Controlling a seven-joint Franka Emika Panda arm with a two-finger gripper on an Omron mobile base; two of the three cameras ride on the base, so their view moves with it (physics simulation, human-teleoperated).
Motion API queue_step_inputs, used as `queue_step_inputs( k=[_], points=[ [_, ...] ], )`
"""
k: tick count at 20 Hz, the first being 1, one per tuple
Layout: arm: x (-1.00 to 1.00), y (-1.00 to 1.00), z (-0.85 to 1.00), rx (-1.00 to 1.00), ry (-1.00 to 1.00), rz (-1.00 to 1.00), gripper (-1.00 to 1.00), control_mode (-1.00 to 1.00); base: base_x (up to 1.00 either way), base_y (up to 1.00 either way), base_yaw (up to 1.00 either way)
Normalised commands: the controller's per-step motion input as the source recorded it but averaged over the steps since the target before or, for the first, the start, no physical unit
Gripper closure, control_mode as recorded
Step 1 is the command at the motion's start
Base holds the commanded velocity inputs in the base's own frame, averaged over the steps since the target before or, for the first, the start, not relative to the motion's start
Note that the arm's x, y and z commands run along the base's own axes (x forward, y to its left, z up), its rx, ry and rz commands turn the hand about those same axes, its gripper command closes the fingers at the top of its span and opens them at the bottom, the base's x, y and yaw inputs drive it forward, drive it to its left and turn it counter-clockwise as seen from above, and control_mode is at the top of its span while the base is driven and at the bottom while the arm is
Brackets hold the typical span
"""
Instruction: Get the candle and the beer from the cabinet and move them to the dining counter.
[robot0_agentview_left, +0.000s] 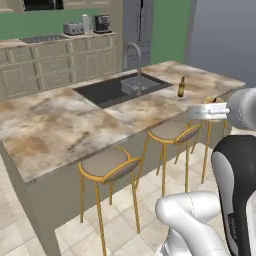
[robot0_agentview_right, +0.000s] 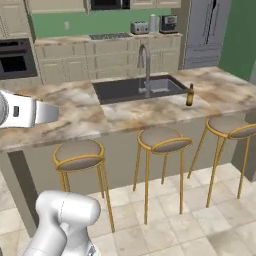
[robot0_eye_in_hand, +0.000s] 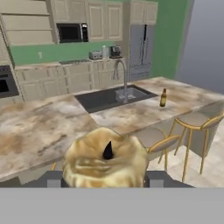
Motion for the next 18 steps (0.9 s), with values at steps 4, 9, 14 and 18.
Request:
queue_step_inputs(
  k=[4,9,14,18],
  points=[
    [0.00,0.00,0.00,0.00,0.00,0.00,1.00,1.00,0.41,-0.81,0.63],
    [0.00,0.00,0.00,0.00,0.00,0.00,1.00,1.00,0.39,-0.77,0.56],
    [0.00,0.00,0.00,0.00,0.00,0.00,1.00,1.00,0.35,-0.69,0.38],
    [0.00,0.00,0.00,0.00,0.00,0.00,1.00,1.00,0.39,-0.60,0.32]
  ],
)
